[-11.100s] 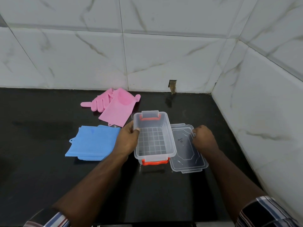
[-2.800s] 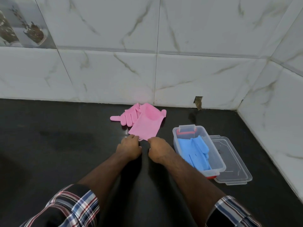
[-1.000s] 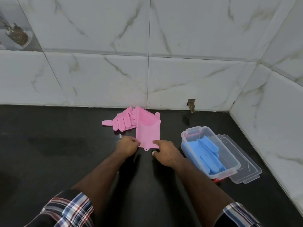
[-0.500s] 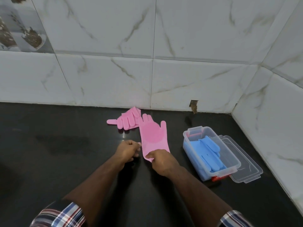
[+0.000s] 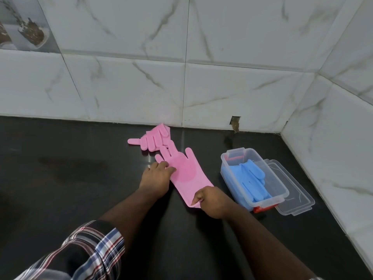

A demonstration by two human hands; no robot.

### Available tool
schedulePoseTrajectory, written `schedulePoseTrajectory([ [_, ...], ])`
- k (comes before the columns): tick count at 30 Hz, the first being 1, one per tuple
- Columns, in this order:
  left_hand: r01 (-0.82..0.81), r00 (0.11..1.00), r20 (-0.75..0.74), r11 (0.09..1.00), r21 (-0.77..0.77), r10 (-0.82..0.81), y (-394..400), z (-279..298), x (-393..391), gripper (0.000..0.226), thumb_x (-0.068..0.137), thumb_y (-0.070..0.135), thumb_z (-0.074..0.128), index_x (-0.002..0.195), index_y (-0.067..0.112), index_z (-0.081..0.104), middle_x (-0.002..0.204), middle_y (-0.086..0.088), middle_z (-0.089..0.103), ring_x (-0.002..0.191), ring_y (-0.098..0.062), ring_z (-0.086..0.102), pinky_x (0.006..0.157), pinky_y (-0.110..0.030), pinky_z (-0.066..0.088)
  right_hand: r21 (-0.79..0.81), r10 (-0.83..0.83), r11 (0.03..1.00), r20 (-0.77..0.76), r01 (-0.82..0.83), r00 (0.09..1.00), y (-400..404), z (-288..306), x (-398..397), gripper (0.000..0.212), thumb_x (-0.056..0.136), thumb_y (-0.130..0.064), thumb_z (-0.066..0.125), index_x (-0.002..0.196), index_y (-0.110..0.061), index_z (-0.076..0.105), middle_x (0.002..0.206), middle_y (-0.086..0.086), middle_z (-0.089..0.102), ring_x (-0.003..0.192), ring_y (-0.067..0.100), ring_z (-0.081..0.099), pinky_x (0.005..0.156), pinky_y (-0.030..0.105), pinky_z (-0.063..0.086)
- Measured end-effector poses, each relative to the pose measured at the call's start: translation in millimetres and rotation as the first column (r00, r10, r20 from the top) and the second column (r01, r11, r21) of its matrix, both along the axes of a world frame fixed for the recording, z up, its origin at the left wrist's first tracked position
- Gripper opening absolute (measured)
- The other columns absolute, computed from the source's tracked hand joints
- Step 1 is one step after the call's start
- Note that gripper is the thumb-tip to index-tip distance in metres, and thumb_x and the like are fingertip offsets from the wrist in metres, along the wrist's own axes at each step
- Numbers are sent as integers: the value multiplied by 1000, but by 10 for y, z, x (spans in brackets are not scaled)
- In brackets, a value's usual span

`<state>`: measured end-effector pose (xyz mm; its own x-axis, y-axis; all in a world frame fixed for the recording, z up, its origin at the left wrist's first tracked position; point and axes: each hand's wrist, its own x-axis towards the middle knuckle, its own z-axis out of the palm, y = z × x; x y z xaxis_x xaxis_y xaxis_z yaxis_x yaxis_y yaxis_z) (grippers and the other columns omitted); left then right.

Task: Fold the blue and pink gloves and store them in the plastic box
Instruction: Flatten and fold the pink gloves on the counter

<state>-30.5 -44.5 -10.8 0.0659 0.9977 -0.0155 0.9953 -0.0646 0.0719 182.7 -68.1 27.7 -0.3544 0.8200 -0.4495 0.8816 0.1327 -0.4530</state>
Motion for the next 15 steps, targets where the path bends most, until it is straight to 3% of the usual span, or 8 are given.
schedulePoseTrajectory([
  [7, 43, 999, -9, 996, 76, -43, 41, -75, -7, 26, 95, 23, 44, 110, 30, 64, 117, 6, 63, 110, -22, 56, 85, -37, 41, 7, -82, 997, 79, 81, 994, 53, 67, 187, 29, 95, -8, 55, 108, -29, 71, 112, -9, 63, 96, 13, 58, 86, 17, 51],
  [12, 63, 997, -54, 994, 93, -58, -8, -99, -5, 18, 93, 23, 44, 100, 23, 60, 97, 2, 61, 93, -25, 62, 74, -35, 38, -171, 94, 982, 103, -76, 990, 108, 227, 198, 72, 88, -11, 65, 148, -35, 35, 144, -3, 48, 127, 20, 52, 103, 30, 48],
  [15, 46, 996, -85, 995, 85, -39, -21, -63, 21, 16, 93, 24, 44, 100, 23, 59, 97, 1, 63, 92, -25, 62, 77, -36, 39, -147, 97, 986, 88, -83, 991, 120, 204, 120, 80, 83, -28, 75, 150, -36, 31, 148, -3, 46, 129, 20, 50, 105, 35, 47],
])
